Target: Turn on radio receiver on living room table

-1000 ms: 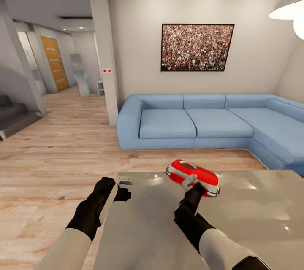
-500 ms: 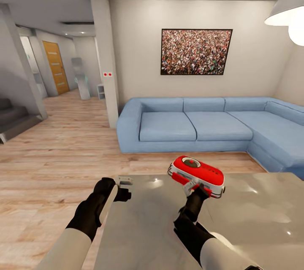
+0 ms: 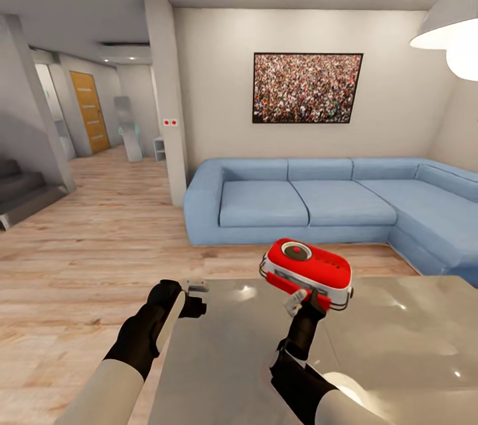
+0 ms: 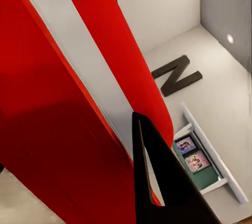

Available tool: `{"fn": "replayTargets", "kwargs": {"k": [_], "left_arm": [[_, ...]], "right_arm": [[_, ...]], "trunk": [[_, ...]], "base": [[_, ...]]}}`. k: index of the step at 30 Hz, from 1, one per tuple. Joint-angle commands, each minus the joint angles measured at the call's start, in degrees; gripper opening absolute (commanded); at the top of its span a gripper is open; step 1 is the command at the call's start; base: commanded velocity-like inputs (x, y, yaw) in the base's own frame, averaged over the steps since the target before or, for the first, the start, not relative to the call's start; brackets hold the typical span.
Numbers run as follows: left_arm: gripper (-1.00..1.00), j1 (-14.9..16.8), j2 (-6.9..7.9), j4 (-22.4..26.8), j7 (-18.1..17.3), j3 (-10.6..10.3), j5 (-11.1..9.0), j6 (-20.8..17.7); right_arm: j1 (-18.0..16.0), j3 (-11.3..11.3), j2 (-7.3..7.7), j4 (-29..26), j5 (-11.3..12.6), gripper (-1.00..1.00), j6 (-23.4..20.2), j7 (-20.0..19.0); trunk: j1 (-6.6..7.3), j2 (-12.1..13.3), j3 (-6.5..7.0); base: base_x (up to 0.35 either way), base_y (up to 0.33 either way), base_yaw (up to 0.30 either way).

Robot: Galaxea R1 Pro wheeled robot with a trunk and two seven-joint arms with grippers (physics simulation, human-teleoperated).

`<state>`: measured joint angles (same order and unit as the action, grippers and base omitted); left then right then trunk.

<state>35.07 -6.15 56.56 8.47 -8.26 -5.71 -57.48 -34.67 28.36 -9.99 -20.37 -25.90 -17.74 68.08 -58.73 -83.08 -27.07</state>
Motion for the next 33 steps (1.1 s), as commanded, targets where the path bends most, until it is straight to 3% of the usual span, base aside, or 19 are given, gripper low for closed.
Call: {"fn": "replayTargets", "kwargs": {"k": [1,9,33], "left_arm": [[1.0,0.0,0.0,-0.1,0.0,0.0,0.0,0.0],[1.0,0.0,0.0,-0.3,0.0,0.0,0.0,0.0],[1.0,0.0,0.0,-0.4,0.0,-0.1,0.0,0.0]], "right_arm": [[0.0,0.2,-0.01,-0.1,-0.1,-1.0,0.6,0.3],[0.0,0.3,-0.01,-0.3,0.0,-1.0,2.9,2.1],[0.9,1.3,-0.01,-0.3,0.1,-1.0,3.1,2.2]], "trunk": [[0.0,0.0,0.09],[0.0,0.0,0.72],[0.0,0.0,2.59]], "base": [[0.0,0.0,0.0],[0.0,0.0,0.0],[0.0,0.0,0.0]]}}
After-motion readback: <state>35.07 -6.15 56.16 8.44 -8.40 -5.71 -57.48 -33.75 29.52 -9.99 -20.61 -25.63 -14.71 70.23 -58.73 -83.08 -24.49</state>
